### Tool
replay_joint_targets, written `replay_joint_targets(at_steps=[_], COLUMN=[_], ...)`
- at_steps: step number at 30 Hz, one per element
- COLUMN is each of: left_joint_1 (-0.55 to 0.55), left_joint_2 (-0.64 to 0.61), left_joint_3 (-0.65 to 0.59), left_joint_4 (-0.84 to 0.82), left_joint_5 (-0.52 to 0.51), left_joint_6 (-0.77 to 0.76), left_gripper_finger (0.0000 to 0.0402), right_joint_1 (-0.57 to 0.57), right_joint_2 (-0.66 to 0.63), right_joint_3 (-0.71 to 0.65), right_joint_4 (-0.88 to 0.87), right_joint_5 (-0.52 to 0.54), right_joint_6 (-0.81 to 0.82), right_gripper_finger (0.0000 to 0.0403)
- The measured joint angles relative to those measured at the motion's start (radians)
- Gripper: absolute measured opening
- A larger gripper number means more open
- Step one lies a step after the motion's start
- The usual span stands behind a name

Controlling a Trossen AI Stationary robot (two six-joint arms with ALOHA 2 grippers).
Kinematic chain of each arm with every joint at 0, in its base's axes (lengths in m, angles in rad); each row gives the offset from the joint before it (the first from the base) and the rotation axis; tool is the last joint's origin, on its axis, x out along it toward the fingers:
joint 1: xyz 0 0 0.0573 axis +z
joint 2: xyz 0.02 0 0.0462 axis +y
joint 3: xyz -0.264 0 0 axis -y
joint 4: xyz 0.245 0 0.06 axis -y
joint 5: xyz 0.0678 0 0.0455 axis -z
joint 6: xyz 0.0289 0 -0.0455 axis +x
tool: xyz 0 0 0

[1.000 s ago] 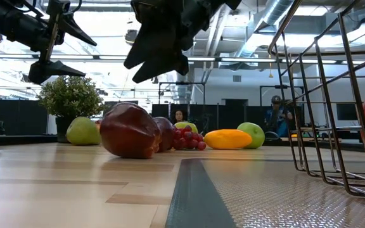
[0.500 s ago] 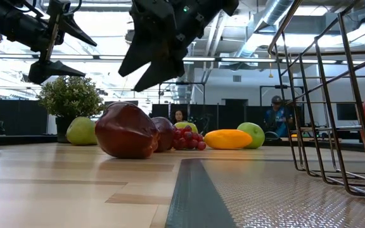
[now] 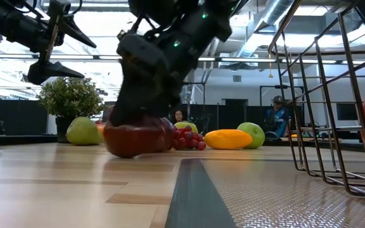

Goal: Build produce basket
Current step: Put the bottom dark red apple into the wire basket

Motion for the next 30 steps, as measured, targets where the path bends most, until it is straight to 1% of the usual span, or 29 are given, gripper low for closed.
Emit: replay_joint_targets(at_steps=[4, 7, 13, 17, 21, 26, 30], left_joint_1=[0.0, 0.0, 0.0, 0.0, 0.0, 0.0, -0.001], left_joint_2=[0.002, 0.002, 0.002, 0.002, 0.002, 0.002, 0.002], left_joint_3=[0.0, 0.0, 0.0, 0.0, 0.0, 0.0, 0.0], left_joint_4=[-0.002, -0.004, -0.004, -0.004, -0.004, -0.004, -0.005], left_joint_5=[0.0, 0.001, 0.002, 0.004, 0.004, 0.012, 0.012], left_joint_6=[0.0, 0.0, 0.0, 0.0, 0.001, 0.002, 0.002], left_gripper_finger=[0.036, 0.036, 0.036, 0.036, 0.036, 0.036, 0.036], right_joint_1=[-0.004, 0.0, 0.0, 0.001, 0.0, 0.03, 0.088], right_joint_2=[0.033, 0.035, 0.012, -0.037, -0.137, -0.31, -0.455], right_joint_3=[0.003, 0.002, -0.002, -0.01, -0.006, -0.006, -0.005], right_joint_4=[0.007, 0.003, -0.015, -0.06, -0.103, -0.28, -0.451], right_joint_5=[-0.017, -0.017, -0.013, -0.019, -0.02, -0.019, -0.02], right_joint_6=[0.053, 0.061, 0.084, 0.093, 0.099, 0.1, 0.184], right_gripper_finger=[0.0395, 0.0387, 0.0344, 0.0318, 0.0318, 0.0323, 0.0323])
